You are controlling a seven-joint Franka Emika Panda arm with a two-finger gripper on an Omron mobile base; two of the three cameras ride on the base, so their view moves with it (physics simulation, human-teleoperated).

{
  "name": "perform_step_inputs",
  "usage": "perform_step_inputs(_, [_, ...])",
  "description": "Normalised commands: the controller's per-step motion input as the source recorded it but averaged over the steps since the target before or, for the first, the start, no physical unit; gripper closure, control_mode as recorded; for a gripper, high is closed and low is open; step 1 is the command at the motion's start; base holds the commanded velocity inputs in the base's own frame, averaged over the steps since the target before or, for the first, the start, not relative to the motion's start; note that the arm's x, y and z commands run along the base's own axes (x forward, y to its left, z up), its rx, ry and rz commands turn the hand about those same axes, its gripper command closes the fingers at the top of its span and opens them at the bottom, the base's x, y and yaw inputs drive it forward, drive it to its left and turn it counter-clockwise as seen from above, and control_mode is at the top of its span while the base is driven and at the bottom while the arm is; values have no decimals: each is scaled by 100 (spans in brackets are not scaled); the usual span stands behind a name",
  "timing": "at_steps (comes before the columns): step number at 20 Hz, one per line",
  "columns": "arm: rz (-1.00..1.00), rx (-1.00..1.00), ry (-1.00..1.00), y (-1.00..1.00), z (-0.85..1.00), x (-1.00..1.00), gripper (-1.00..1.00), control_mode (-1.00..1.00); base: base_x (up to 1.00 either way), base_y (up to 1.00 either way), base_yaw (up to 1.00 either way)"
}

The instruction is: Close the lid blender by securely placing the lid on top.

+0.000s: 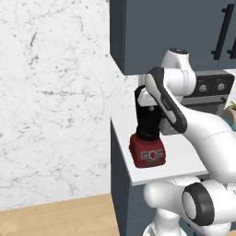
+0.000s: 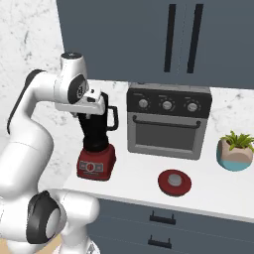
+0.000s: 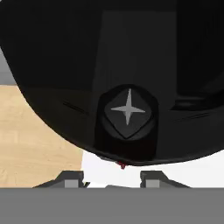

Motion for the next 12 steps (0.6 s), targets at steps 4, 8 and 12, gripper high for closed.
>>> perform_step_inputs(4, [-5,12,-1,-63,-15,-29,-100,-100,0,0,0])
perform_step_inputs(8, [-16,20,-1,-100,-34,-15,-100,-100,0,0,0])
perform_step_inputs(12, [-16,12,2,-100,-34,-8,-100,-100,0,0,0])
